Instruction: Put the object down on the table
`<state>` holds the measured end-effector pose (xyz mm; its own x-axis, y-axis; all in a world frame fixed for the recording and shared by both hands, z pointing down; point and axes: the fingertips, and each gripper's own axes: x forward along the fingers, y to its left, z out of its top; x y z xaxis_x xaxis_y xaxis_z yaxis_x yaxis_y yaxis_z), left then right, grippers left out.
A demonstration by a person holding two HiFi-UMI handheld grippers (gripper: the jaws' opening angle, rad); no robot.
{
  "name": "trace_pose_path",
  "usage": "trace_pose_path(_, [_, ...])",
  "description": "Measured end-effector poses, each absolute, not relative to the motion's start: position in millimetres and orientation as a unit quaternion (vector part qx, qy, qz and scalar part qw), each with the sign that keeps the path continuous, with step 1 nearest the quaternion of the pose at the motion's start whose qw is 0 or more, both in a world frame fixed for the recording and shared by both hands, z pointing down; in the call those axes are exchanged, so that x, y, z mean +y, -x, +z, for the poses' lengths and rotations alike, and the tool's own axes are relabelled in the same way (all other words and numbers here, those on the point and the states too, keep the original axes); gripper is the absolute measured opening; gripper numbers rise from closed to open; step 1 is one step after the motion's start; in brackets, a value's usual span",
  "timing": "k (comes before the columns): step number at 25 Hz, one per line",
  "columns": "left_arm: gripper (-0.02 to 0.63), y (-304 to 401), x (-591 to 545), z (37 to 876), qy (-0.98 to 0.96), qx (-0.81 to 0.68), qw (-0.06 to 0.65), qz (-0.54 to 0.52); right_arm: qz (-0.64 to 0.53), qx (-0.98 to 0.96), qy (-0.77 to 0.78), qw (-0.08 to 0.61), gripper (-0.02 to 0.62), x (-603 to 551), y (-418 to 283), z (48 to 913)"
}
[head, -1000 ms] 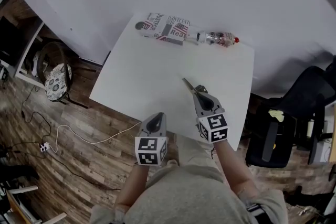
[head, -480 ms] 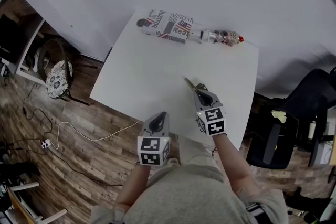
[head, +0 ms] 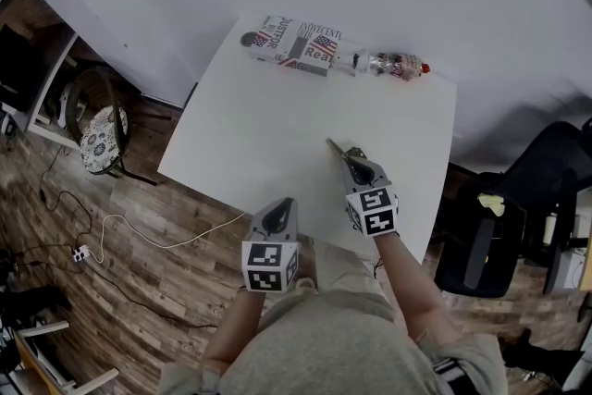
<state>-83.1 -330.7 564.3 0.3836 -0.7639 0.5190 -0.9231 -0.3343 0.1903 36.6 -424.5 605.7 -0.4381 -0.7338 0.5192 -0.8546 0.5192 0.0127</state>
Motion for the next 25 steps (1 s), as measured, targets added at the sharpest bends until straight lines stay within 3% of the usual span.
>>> trace_pose_path(25, [0.014,85.4,-326.0,567.5,-0.798,-0.527,0.234,0.175,0.126,-0.813,-0.503,0.263,0.064,-452.0,-74.8,620.6])
